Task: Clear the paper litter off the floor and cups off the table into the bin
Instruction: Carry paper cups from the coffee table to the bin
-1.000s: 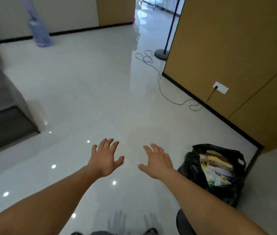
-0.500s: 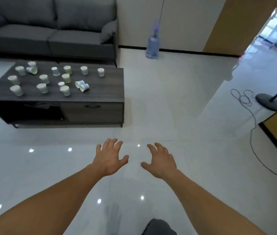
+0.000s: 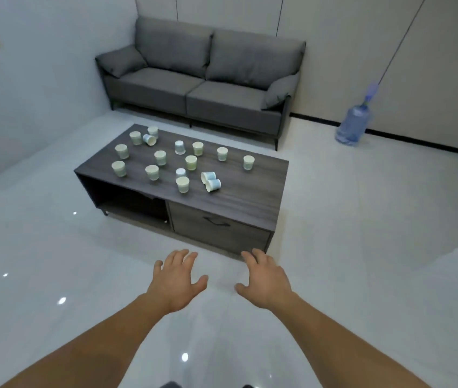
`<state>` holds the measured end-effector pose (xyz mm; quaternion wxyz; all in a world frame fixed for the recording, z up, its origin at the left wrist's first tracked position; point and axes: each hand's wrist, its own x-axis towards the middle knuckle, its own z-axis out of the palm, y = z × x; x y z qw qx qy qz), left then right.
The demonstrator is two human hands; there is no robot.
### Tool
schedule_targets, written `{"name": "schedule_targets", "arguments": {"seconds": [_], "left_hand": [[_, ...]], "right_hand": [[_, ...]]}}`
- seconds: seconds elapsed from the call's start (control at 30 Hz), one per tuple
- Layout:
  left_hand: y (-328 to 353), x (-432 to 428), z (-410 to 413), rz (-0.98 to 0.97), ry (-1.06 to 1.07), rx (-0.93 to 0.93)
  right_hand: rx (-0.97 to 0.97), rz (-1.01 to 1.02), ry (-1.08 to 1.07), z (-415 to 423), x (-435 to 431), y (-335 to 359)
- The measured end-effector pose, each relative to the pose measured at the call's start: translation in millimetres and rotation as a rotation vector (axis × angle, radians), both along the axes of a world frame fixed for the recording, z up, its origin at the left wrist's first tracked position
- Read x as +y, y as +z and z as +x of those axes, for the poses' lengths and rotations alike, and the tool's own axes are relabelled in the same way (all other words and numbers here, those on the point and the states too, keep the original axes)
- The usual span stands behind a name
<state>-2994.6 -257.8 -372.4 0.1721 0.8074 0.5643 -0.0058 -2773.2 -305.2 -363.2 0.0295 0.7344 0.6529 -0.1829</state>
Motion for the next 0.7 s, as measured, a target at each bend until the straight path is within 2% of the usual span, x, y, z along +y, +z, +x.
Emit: {"name": "schedule_targets", "arguments": {"seconds": [0.27, 0.47, 0.7], "left_hand": [[-21.1, 119.5, -15.2, -0.046, 0.118, -0.040], [-28.2, 253.4, -30.2, -0.070, 0.078, -0.061], [-21.0, 378.7, -28.9, -0.058, -0.006, -0.035]], "right_hand": [[-0.058, -0.099, 0.123, 2.1, 146.8, -9.6], [-0.070, -0.128, 0.097, -16.7, 268.3, -14.6], [-0.058, -0.151, 0.039, -15.0, 366.1, -22.7]]}}
